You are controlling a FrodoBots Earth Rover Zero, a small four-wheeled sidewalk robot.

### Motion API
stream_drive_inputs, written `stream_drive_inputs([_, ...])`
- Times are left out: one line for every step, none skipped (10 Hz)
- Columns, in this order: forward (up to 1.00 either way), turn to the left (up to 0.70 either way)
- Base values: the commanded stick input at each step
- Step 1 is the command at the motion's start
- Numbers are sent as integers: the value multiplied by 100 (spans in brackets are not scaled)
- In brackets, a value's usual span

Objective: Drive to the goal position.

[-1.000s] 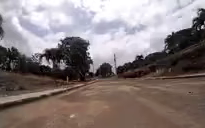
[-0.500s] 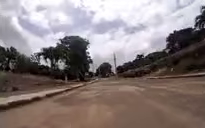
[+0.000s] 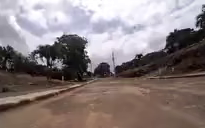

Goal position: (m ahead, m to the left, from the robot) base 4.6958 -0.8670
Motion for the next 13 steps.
stream_drive_inputs([85,-20])
stream_drive_inputs([85,-9])
stream_drive_inputs([85,0])
stream_drive_inputs([85,0])
stream_drive_inputs([85,0])
stream_drive_inputs([85,0])
stream_drive_inputs([85,10])
stream_drive_inputs([85,27])
stream_drive_inputs([85,27])
stream_drive_inputs([85,25])
stream_drive_inputs([85,0])
stream_drive_inputs([85,0])
stream_drive_inputs([85,0])
